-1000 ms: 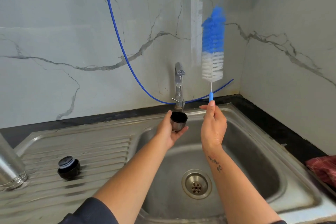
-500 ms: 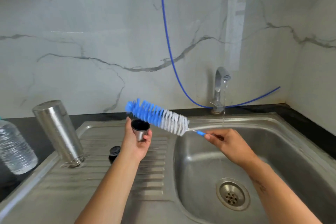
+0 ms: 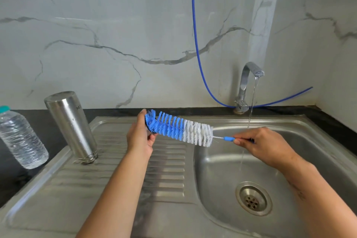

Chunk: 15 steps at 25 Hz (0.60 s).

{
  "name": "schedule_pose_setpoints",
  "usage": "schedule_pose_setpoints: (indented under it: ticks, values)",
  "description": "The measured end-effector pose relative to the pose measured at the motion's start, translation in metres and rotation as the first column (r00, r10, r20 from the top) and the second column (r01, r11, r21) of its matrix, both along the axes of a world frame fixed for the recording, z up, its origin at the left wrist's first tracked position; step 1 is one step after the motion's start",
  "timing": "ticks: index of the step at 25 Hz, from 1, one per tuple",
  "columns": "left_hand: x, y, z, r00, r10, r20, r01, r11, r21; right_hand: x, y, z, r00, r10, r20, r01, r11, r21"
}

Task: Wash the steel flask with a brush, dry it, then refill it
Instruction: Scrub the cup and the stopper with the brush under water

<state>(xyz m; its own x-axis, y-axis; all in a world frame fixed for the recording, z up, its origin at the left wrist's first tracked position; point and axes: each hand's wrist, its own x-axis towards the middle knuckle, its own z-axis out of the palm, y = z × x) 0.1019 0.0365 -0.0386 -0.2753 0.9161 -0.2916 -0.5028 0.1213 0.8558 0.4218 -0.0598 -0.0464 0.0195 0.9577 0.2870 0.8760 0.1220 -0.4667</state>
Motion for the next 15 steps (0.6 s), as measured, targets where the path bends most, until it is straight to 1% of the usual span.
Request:
schedule_pose_setpoints:
  ticks: [2, 5, 6, 7, 8, 9, 11, 12, 13, 14, 15]
  values:
    - [0.002, -0.004, 0.001, 0.996, 0.034, -0.081, -0.029, 0.998, 0.058, 0.000, -0.001, 0.003, 1.000, -0.004, 0.017, 0.004, 1.000, -0.015]
    - [0.014, -0.013, -0.001, 0.955, 0.045, -0.293, -0.002, 0.989, 0.147, -0.006, -0.003, 0.007, 0.996, 0.042, 0.076, -0.041, 0.999, -0.018]
    - [0.016, -0.014, -0.004, 0.946, 0.041, -0.321, 0.007, 0.989, 0.147, -0.008, -0.003, 0.009, 0.995, 0.053, 0.085, -0.052, 0.998, -0.021]
    - [0.016, -0.015, -0.004, 0.950, 0.024, -0.313, 0.017, 0.992, 0.128, -0.010, -0.003, 0.008, 0.996, 0.062, 0.069, -0.060, 0.998, -0.032]
    - [0.016, -0.015, -0.004, 0.962, -0.003, -0.272, 0.035, 0.993, 0.111, -0.009, -0.002, 0.005, 0.996, 0.087, 0.011, -0.086, 0.994, -0.066]
    - [0.015, -0.015, -0.001, 0.976, -0.033, -0.214, 0.060, 0.991, 0.122, -0.009, -0.002, 0.002, 0.988, 0.120, -0.101, -0.133, 0.983, -0.126]
    - [0.014, -0.015, 0.006, 0.991, -0.065, -0.114, 0.090, 0.970, 0.227, -0.014, -0.003, -0.004, 0.916, 0.142, -0.375, -0.256, 0.927, -0.275]
    - [0.014, -0.016, 0.010, 0.992, -0.061, -0.107, 0.088, 0.958, 0.272, -0.017, -0.004, -0.007, 0.903, 0.136, -0.407, -0.272, 0.915, -0.298]
    - [0.014, -0.016, 0.013, 0.991, -0.042, -0.128, 0.077, 0.955, 0.286, -0.019, -0.002, -0.009, 0.927, 0.147, -0.345, -0.245, 0.934, -0.260]
    - [0.013, -0.017, 0.015, 0.985, -0.011, -0.172, 0.058, 0.962, 0.266, -0.019, 0.000, -0.011, 0.969, 0.147, -0.200, -0.179, 0.972, -0.154]
    - [0.011, -0.015, 0.015, 0.974, 0.021, -0.226, 0.031, 0.974, 0.224, -0.018, 0.003, -0.012, 0.993, 0.109, -0.034, -0.109, 0.994, 0.006]
